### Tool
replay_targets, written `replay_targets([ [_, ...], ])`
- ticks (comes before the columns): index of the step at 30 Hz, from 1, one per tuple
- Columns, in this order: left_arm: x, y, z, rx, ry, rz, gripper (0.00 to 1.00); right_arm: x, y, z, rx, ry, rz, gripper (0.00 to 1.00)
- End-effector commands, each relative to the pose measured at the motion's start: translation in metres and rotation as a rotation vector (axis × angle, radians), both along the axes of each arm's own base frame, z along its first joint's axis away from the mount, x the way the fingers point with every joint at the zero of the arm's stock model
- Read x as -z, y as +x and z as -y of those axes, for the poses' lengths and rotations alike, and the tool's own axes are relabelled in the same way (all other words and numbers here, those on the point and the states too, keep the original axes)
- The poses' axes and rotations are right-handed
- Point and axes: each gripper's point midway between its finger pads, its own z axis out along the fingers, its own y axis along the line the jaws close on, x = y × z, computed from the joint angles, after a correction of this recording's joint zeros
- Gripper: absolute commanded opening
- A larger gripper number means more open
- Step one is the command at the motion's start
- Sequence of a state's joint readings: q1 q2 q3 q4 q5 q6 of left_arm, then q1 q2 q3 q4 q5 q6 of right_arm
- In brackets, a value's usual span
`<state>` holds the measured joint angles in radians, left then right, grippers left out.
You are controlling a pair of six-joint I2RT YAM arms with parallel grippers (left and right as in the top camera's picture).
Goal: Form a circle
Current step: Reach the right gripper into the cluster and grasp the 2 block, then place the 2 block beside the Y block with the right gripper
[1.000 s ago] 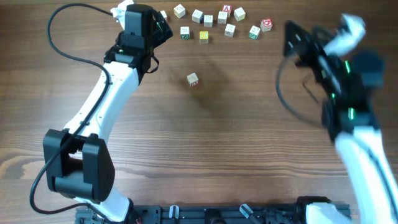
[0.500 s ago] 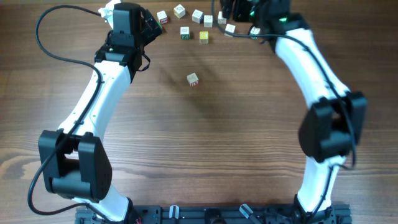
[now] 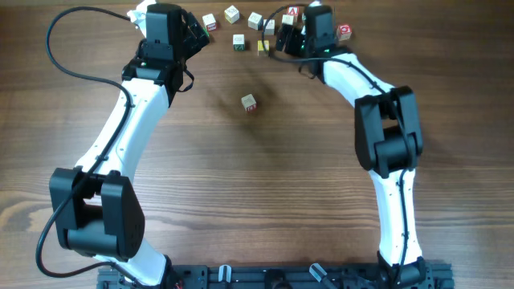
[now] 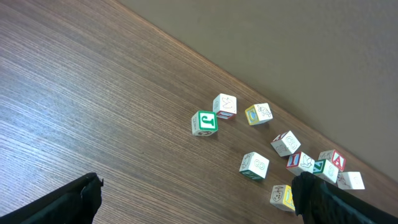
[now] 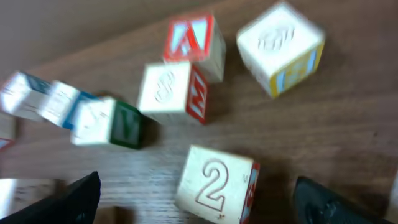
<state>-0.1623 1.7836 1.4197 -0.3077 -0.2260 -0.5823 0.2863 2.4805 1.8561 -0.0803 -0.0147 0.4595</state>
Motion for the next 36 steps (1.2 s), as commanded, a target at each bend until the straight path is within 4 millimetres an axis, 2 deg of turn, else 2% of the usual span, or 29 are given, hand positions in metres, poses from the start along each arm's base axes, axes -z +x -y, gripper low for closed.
replay_targets([
  [1, -0.004, 0.001, -0.001, -0.007, -0.01, 0.011, 1.0, 0.029, 0.0, 0.002, 0.062, -0.065, -0.015, 0.96],
  [5, -0.004, 0.001, -0.001, -0.007, -0.01, 0.011, 1.0, 0.028, 0.002, 0.005, 0.077, -0.073, -0.003, 0.73],
  [6, -0.004, 0.001, -0.001, -0.007, -0.011, 0.011, 1.0, 0.028, 0.002, 0.007, 0.086, -0.081, -0.001, 0.63],
  [9, -0.004, 0.001, -0.001, -0.007, -0.01, 0.01, 1.0, 0.028, 0.003, 0.012, 0.112, -0.097, 0.004, 0.43],
  [13, -0.003, 0.0, -0.001, -0.007, -0.009, 0.004, 1.0, 0.026, 0.0, 0.013, 0.107, -0.108, -0.012, 0.27],
  [15, -0.002, 0.0, -0.001, -0.007, -0.009, 0.003, 1.0, 0.011, -0.005, 0.015, 0.105, -0.116, -0.028, 0.22],
  [17, -0.002, 0.0, -0.001, -0.007, -0.009, 0.003, 1.0, -0.007, -0.012, 0.016, 0.097, -0.123, -0.045, 0.21],
  [19, -0.002, 0.0, -0.001, -0.007, -0.009, 0.003, 1.0, -0.028, -0.026, 0.014, 0.006, -0.178, -0.073, 0.2],
  [23, -0.002, 0.0, -0.001, -0.007, -0.009, 0.003, 1.0, -0.05, -0.068, 0.001, -0.189, -0.186, -0.187, 0.18],
  [27, -0.003, 0.0, -0.003, -0.008, 0.005, 0.007, 1.0, -0.034, -0.121, -0.023, -0.417, -0.138, -0.357, 0.13],
  [29, -0.005, 0.0, -0.013, -0.054, 0.04, 0.014, 1.0, -0.018, -0.144, -0.032, -0.483, -0.15, -0.415, 0.13],
  [32, -0.006, -0.001, -0.02, -0.088, 0.067, 0.017, 1.0, -0.002, -0.165, -0.041, -0.529, -0.174, -0.461, 0.13],
  [36, -0.006, -0.001, -0.02, -0.087, 0.067, 0.016, 1.0, 0.015, -0.189, -0.058, -0.605, -0.206, -0.487, 0.13],
])
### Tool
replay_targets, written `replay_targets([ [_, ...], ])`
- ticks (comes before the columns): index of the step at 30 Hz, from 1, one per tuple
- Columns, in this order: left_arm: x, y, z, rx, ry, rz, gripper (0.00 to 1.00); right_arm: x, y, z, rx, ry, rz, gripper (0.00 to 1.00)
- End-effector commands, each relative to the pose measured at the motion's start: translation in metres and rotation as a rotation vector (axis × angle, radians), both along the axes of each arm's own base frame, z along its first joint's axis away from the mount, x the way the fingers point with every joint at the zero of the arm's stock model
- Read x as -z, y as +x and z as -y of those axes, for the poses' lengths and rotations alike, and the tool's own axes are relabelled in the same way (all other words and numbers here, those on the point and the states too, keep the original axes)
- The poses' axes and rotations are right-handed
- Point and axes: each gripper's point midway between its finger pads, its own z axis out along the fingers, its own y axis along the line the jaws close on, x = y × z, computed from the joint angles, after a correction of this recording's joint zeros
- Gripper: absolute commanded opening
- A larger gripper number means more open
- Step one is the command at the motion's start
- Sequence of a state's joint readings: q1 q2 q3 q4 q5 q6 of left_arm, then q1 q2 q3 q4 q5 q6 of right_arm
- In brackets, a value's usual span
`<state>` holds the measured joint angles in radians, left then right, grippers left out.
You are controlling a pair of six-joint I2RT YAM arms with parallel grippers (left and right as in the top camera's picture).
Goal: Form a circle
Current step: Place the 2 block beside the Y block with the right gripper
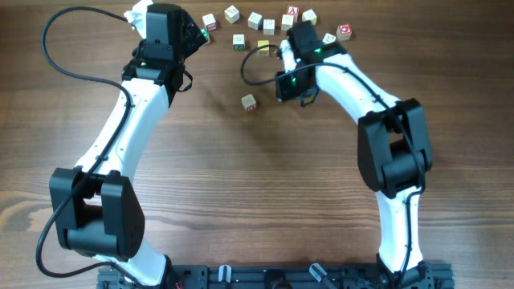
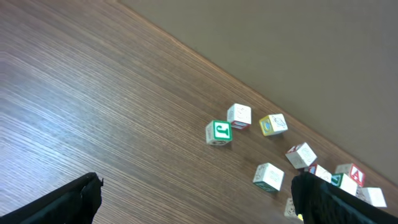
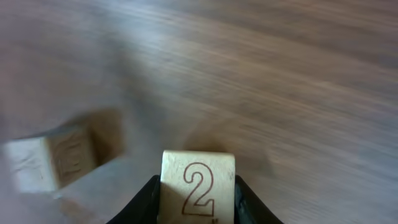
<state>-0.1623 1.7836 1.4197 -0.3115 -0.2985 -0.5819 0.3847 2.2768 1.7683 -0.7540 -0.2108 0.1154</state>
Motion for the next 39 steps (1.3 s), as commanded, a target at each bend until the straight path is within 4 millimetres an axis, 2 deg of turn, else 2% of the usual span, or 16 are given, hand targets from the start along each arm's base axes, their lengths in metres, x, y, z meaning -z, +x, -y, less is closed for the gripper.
replay_targets([
  [1, -0.005, 0.0, -0.008, -0.031, 0.021, 0.013, 1.0, 0.015, -0.028, -0.025, -0.132, 0.009, -0.018, 0.13],
  [4, -0.005, 0.0, -0.008, -0.031, 0.022, 0.012, 1.0, 0.025, -0.034, -0.035, -0.175, 0.003, 0.011, 0.13],
  [7, -0.003, -0.001, -0.008, -0.031, 0.023, 0.001, 1.0, 0.032, -0.039, -0.035, -0.154, 0.005, -0.007, 0.13],
  [9, -0.001, -0.003, -0.008, -0.03, 0.025, -0.008, 1.0, 0.033, -0.042, -0.033, -0.151, -0.001, -0.019, 0.18],
  [14, -0.001, -0.003, -0.008, -0.031, 0.025, -0.009, 1.0, 0.04, -0.047, -0.011, -0.092, -0.113, -0.051, 0.19],
  [19, -0.001, -0.003, -0.008, -0.03, 0.025, -0.009, 1.0, 0.043, -0.058, -0.003, -0.095, -0.147, -0.098, 0.19],
  [20, -0.001, -0.003, -0.008, -0.03, 0.025, -0.009, 1.0, 0.043, -0.059, -0.003, -0.096, -0.148, -0.101, 0.22],
  [22, -0.001, -0.003, -0.008, -0.03, 0.025, -0.009, 1.0, 0.043, -0.059, -0.003, -0.096, -0.147, -0.098, 0.47],
  [23, -0.001, -0.003, -0.008, -0.031, 0.025, -0.009, 1.0, 0.042, -0.057, -0.004, -0.095, -0.144, -0.092, 0.54],
  [25, -0.001, -0.003, -0.008, -0.03, 0.025, -0.009, 1.0, 0.04, -0.052, -0.006, -0.072, -0.131, -0.076, 0.63],
  [28, -0.001, -0.003, -0.008, -0.03, 0.025, -0.009, 1.0, 0.037, -0.049, -0.008, -0.045, -0.12, -0.072, 0.67],
  [32, -0.001, -0.003, -0.008, -0.031, 0.025, -0.009, 1.0, 0.0, -0.039, -0.014, 0.002, -0.074, -0.037, 0.79],
  [33, -0.001, -0.003, -0.008, -0.031, 0.025, -0.008, 1.0, -0.016, -0.034, -0.013, 0.022, -0.06, -0.012, 0.88],
  [34, -0.001, -0.003, -0.008, -0.031, 0.025, -0.008, 1.0, -0.062, -0.018, -0.008, 0.092, -0.021, 0.085, 0.96],
  [35, -0.001, -0.003, -0.008, -0.031, 0.024, -0.007, 1.0, -0.075, -0.013, -0.006, 0.102, -0.008, 0.119, 1.0],
  [39, -0.004, 0.0, -0.007, -0.034, 0.01, 0.01, 1.0, -0.141, 0.016, 0.004, 0.148, 0.087, 0.311, 1.0],
])
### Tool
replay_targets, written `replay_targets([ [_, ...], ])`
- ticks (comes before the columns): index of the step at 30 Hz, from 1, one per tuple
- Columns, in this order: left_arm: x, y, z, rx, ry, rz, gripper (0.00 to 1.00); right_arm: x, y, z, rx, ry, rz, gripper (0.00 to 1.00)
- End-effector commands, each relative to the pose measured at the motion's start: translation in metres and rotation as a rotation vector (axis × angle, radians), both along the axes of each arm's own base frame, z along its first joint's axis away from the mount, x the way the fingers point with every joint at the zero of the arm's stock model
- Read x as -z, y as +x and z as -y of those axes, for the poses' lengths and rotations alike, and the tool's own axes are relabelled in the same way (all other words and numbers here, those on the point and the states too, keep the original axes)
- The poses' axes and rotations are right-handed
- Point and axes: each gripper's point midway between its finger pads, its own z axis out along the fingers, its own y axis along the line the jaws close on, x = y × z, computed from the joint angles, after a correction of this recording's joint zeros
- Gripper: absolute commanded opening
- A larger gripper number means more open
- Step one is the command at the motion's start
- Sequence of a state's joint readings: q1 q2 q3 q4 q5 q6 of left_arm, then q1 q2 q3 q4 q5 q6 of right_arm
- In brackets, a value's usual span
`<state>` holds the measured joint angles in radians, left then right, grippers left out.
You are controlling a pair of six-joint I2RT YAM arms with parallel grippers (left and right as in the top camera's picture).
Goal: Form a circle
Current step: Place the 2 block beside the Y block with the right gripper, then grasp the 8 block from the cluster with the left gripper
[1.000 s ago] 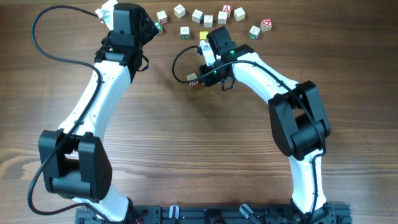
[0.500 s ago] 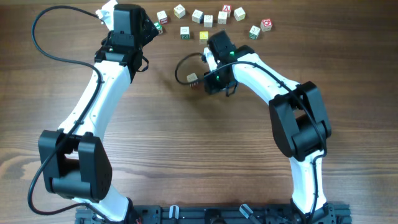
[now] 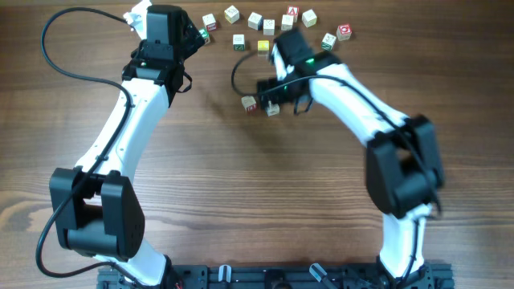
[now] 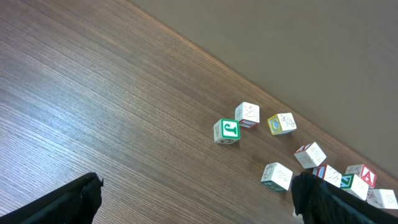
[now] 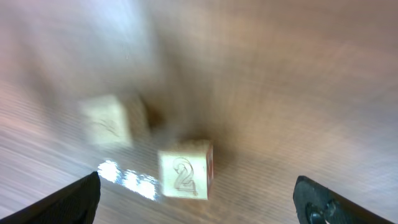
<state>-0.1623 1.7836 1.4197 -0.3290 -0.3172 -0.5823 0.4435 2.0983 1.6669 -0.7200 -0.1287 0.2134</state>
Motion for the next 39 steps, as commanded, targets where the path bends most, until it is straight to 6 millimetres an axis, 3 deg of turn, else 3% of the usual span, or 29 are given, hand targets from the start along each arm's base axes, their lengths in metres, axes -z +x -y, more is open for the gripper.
replay_targets([
  [1, -0.01, 0.006, -0.002, -0.013, -0.012, 0.046, 1.0, -0.104, 0.041, 0.02, 0.101, 0.109, 0.265, 0.99],
  [3, -0.017, 0.012, 0.007, 0.026, -0.046, 0.081, 1.0, -0.119, 0.05, 0.03, 0.129, 0.129, 0.312, 1.0],
  [7, -0.019, 0.032, 0.043, 0.268, -0.04, 0.138, 1.0, -0.121, 0.063, 0.058, 0.278, 0.179, 0.291, 1.0],
  [12, 0.021, 0.057, 0.089, 0.524, -0.037, 0.136, 1.0, -0.118, 0.07, 0.087, 0.404, 0.206, 0.257, 0.99],
  [18, 0.059, 0.09, 0.134, 0.661, 0.11, 0.067, 1.0, -0.114, 0.065, 0.088, 0.405, 0.195, 0.234, 1.0],
  [21, 0.081, 0.099, 0.141, 0.641, 0.139, 0.042, 1.0, -0.108, 0.059, 0.09, 0.407, 0.178, 0.201, 0.99],
  [28, 0.149, 0.099, 0.148, 0.665, 0.125, -0.034, 1.0, -0.101, 0.05, 0.092, 0.408, 0.157, 0.16, 1.0],
  [35, 0.174, 0.102, 0.149, 0.665, 0.124, -0.04, 0.99, -0.098, 0.047, 0.093, 0.409, 0.149, 0.144, 0.99],
  [37, 0.176, 0.102, 0.148, 0.664, 0.125, -0.044, 0.9, -0.097, 0.045, 0.093, 0.409, 0.146, 0.138, 0.99],
  [39, 0.176, 0.103, 0.147, 0.661, 0.124, -0.042, 0.74, -0.096, 0.044, 0.093, 0.409, 0.142, 0.13, 1.0],
])
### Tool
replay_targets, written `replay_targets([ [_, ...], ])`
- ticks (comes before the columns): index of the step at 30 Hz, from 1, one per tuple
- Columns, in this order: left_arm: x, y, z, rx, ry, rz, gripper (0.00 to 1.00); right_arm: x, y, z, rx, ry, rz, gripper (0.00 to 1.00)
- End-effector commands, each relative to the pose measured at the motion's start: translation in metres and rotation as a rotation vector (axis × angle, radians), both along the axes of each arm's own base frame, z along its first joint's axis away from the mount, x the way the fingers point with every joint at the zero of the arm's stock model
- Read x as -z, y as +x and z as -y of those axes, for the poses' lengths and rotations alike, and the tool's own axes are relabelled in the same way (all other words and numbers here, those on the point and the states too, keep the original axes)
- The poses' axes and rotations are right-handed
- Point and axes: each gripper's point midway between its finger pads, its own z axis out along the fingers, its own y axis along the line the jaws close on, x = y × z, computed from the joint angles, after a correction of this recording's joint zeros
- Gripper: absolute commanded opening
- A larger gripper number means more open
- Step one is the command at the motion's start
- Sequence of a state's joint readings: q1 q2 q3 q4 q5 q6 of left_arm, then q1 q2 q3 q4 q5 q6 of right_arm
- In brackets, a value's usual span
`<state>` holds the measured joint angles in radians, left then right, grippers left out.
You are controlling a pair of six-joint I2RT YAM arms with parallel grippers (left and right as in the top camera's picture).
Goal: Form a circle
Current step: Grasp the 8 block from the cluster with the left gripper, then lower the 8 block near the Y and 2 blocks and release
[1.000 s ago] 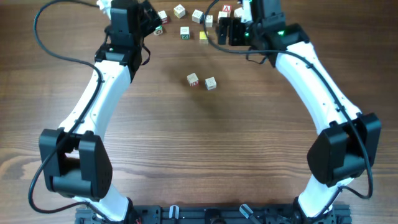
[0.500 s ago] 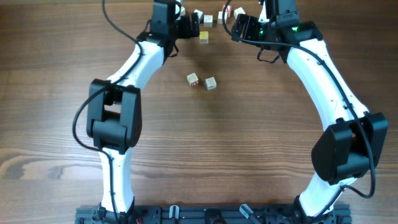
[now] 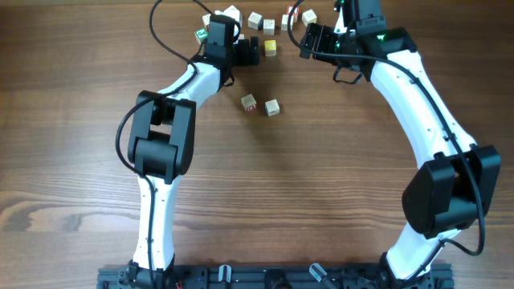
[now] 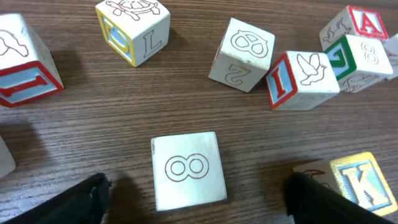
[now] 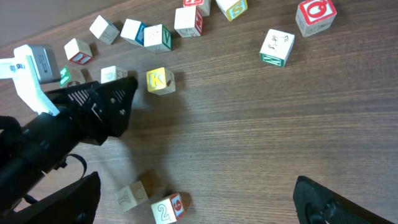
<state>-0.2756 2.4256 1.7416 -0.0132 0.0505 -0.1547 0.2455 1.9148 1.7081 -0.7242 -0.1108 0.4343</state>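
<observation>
Two lettered wooden blocks sit side by side in the middle of the table: a Y block and a 2 block. Several more blocks lie scattered along the far edge. My left gripper is open and low in that cluster, its fingers on either side of a white block marked 8. A yellow K block lies just right of it. My right gripper is open and empty, raised at the far right.
Around the 8 block lie an L block, an 8/2 block, a bird block and an A block. A Q block and an N block lie farther right. The table's far edge runs just behind them.
My right gripper has gone from just over the 2 block to the far right of the table. My left gripper has come from the far left down into the cluster, astride the 8 block.
My right gripper stood open over the 2 block in the far cluster. Then it was shut on it near the lone block at mid-table. Then it was open with the 2 block set beside that block. Now it is withdrawn, and the left gripper is in the cluster.
</observation>
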Motion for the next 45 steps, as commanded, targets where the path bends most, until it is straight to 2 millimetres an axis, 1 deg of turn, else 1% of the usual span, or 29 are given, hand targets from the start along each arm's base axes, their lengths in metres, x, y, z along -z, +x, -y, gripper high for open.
replay_targets([
  [1, 0.007, 0.005, -0.005, -0.002, 0.016, 0.006, 0.67, 0.009, -0.003, 0.001, 0.012, -0.011, -0.032, 0.99],
  [2, 0.007, 0.005, -0.005, -0.002, 0.016, 0.008, 0.58, 0.01, -0.005, 0.002, 0.012, -0.013, -0.04, 0.99],
  [3, 0.007, 0.005, -0.005, -0.002, 0.016, 0.008, 0.52, 0.011, -0.006, 0.002, 0.012, -0.015, -0.048, 1.0],
  [4, 0.007, 0.005, -0.005, -0.003, 0.017, 0.006, 0.43, 0.012, -0.007, 0.002, 0.012, -0.016, -0.052, 0.99],
  [5, 0.005, 0.005, -0.005, -0.006, 0.018, 0.008, 0.37, 0.013, -0.008, 0.003, 0.012, -0.017, -0.057, 1.0],
  [6, 0.001, 0.006, -0.007, -0.014, 0.024, 0.014, 0.34, 0.013, -0.009, 0.003, 0.012, -0.018, -0.06, 1.0],
  [8, -0.013, 0.007, -0.011, -0.03, 0.033, 0.028, 0.33, 0.014, -0.009, 0.003, 0.012, -0.019, -0.063, 0.99],
  [9, -0.026, 0.006, -0.013, -0.035, 0.035, 0.034, 0.3, 0.014, -0.01, 0.003, 0.012, -0.019, -0.063, 0.99],
  [10, -0.043, 0.003, -0.014, -0.036, 0.034, 0.04, 0.3, 0.014, -0.009, 0.003, 0.013, -0.019, -0.063, 1.0],
  [12, -0.071, -0.005, -0.016, -0.036, 0.034, 0.04, 0.33, 0.013, -0.009, 0.003, 0.013, -0.019, -0.062, 0.99],
  [13, -0.098, -0.016, -0.019, -0.036, 0.037, 0.03, 0.34, 0.013, -0.009, 0.003, 0.013, -0.02, -0.061, 0.99],
  [15, -0.135, -0.038, -0.025, -0.035, 0.044, 0.006, 0.34, 0.014, -0.009, 0.005, 0.02, -0.029, -0.059, 1.0],
  [17, -0.165, -0.069, -0.032, -0.027, 0.053, -0.046, 0.34, 0.014, -0.007, 0.01, 0.036, -0.052, -0.054, 0.99],
  [18, -0.175, -0.088, -0.035, -0.024, 0.056, -0.085, 0.33, 0.014, -0.007, 0.012, 0.044, -0.06, -0.051, 1.0],
  [20, -0.186, -0.119, -0.044, -0.032, 0.068, -0.162, 0.33, 0.014, -0.006, 0.015, 0.053, -0.074, -0.048, 0.99],
  [21, -0.188, -0.143, -0.05, -0.044, 0.075, -0.232, 0.33, 0.014, -0.006, 0.016, 0.054, -0.076, -0.048, 0.99],
  [22, -0.188, -0.16, -0.055, -0.043, 0.087, -0.286, 0.33, 0.014, -0.006, 0.016, 0.054, -0.076, -0.048, 1.0],
  [24, -0.183, -0.202, -0.066, -0.046, 0.126, -0.425, 0.32, 0.014, -0.005, 0.017, 0.059, -0.082, -0.046, 1.0],
  [25, -0.18, -0.211, -0.069, -0.057, 0.129, -0.462, 0.31, 0.014, -0.005, 0.018, 0.063, -0.087, -0.043, 1.0],
  [26, -0.176, -0.226, -0.071, -0.08, 0.122, -0.528, 0.29, 0.014, -0.004, 0.019, 0.067, -0.092, -0.04, 0.99],
  [27, -0.171, -0.235, -0.07, -0.091, 0.111, -0.57, 0.28, 0.014, -0.004, 0.021, 0.073, -0.099, -0.038, 1.0],
  [29, -0.158, -0.242, -0.067, -0.079, 0.12, -0.604, 0.28, 0.014, -0.004, 0.022, 0.076, -0.104, -0.037, 0.99],
  [31, -0.135, -0.247, -0.061, -0.062, 0.132, -0.626, 0.29, 0.014, -0.004, 0.021, 0.075, -0.104, -0.038, 0.99],
  [32, -0.123, -0.249, -0.057, -0.053, 0.137, -0.632, 0.3, 0.014, -0.004, 0.021, 0.075, -0.104, -0.038, 1.0],
  [34, -0.089, -0.249, -0.047, -0.028, 0.139, -0.613, 0.32, 0.014, -0.004, 0.021, 0.075, -0.104, -0.038, 1.0],
  [36, -0.064, -0.248, -0.036, 0.001, 0.121, -0.579, 0.35, 0.014, -0.004, 0.021, 0.076, -0.103, -0.037, 0.99],
  [40, -0.025, -0.255, -0.022, 0.043, 0.107, -0.529, 0.36, 0.014, -0.004, 0.021, 0.075, -0.104, -0.039, 0.99],
  [43, 0.0, -0.264, -0.02, 0.06, 0.102, -0.505, 0.35, 0.014, -0.004, 0.021, 0.076, -0.103, -0.038, 1.0],
  [45, 0.008, -0.265, -0.02, 0.061, 0.095, -0.486, 0.36, 0.014, -0.004, 0.021, 0.076, -0.103, -0.038, 1.0],
])
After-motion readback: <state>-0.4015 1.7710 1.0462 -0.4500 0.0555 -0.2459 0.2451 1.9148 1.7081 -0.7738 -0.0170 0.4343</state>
